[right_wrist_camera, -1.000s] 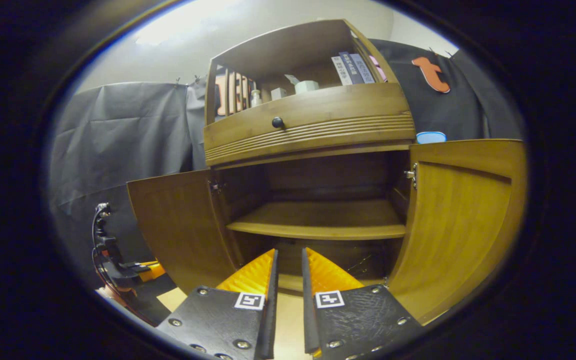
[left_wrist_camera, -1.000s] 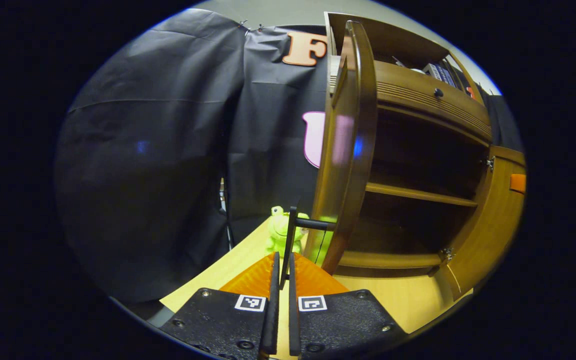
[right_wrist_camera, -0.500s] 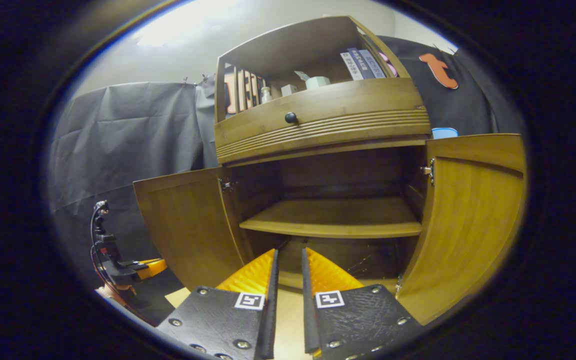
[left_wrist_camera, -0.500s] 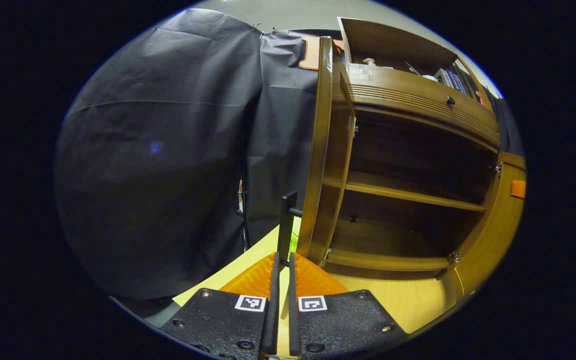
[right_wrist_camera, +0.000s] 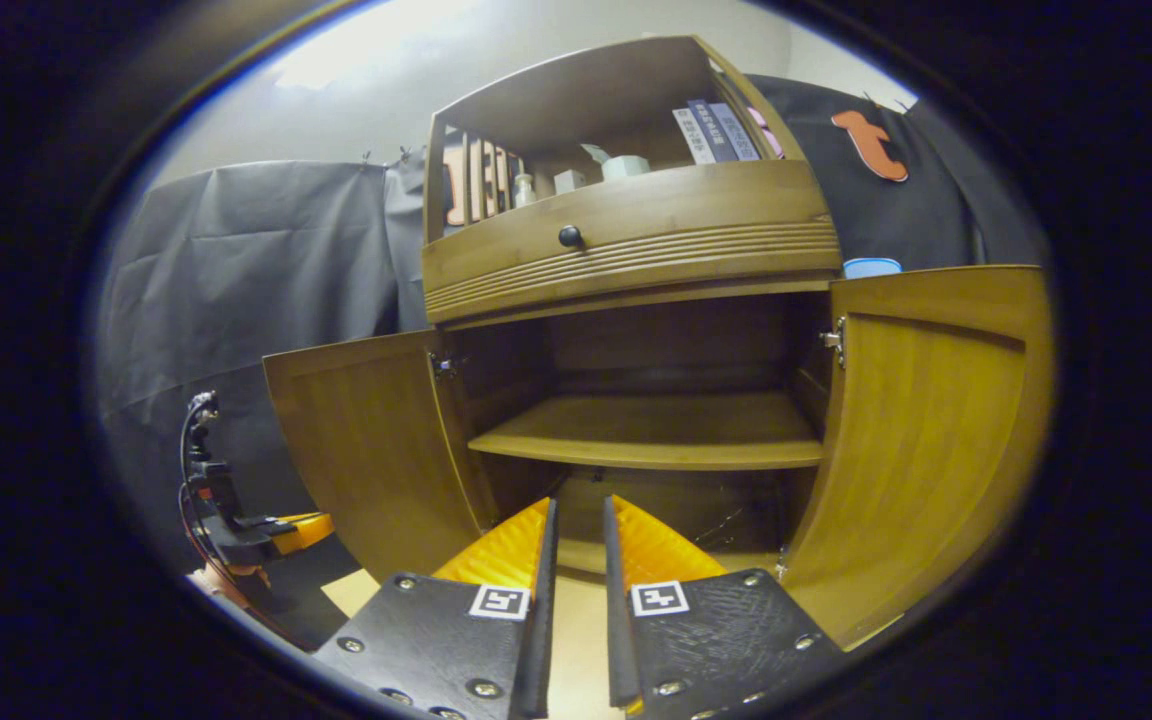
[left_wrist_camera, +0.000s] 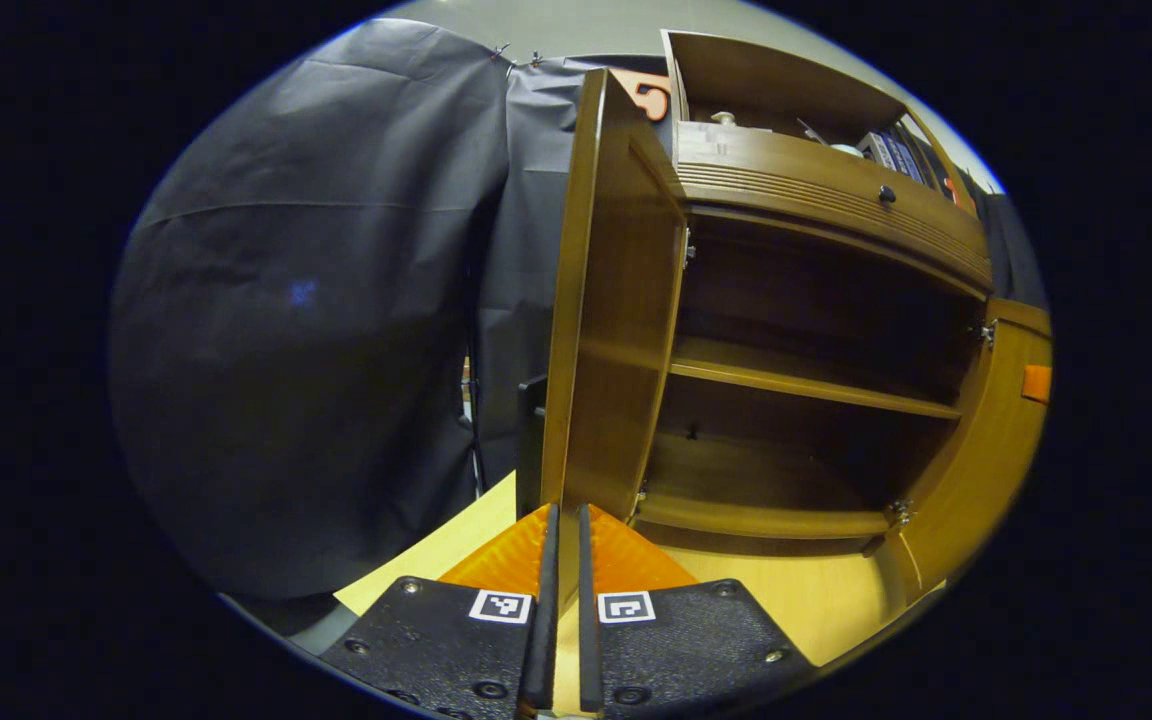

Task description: Open the right door of the double-door shoe cabinet with the right hand, and open the left door with the left hand.

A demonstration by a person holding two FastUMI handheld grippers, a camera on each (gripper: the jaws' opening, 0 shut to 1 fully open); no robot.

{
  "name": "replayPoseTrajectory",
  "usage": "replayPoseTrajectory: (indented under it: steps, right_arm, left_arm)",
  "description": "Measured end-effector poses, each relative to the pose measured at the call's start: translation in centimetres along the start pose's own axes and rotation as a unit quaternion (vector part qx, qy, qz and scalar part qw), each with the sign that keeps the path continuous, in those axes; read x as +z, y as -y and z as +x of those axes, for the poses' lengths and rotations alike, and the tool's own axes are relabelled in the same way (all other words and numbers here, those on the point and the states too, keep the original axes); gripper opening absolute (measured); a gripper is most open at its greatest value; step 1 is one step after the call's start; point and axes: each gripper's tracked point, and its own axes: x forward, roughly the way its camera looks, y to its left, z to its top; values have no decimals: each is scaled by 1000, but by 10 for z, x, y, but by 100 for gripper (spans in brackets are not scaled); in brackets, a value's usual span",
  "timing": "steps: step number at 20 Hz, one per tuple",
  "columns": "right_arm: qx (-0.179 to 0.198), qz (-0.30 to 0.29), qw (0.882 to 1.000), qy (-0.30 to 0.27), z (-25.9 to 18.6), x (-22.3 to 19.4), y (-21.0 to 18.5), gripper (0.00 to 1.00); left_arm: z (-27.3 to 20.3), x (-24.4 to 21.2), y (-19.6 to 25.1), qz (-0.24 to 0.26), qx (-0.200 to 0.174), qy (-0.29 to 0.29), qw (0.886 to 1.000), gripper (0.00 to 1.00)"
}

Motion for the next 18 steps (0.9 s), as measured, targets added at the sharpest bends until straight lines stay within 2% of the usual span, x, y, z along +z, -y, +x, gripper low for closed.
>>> replayPoseTrajectory:
  steps: [6,10,11,12,14,16,17,18]
  right_arm:
    - [-16,4,1000,5,-5,1,8,23]
    - [-22,5,1000,9,-6,4,10,23]
    - [-23,5,1000,10,-6,5,11,23]
    - [-25,4,1000,12,-6,5,11,23]
    - [-27,4,1000,13,-7,6,11,23]
    - [-29,4,999,16,-8,9,10,23]
    - [-30,3,999,18,-9,10,11,23]
    - [-32,2,999,20,-10,11,12,23]
  left_arm:
    - [-1,7,-2,-7,-1,1,1000,10]
    - [-5,33,-3,-3,5,26,1000,10]
    - [-7,44,-4,0,8,36,999,14]
    - [-10,55,-3,3,8,49,999,10]
    - [-14,81,-1,7,10,73,997,10]
    - [-9,92,-2,5,17,73,997,2]
    - [-10,93,-2,-5,19,66,998,12]
    - [-13,95,0,-14,20,63,998,12]
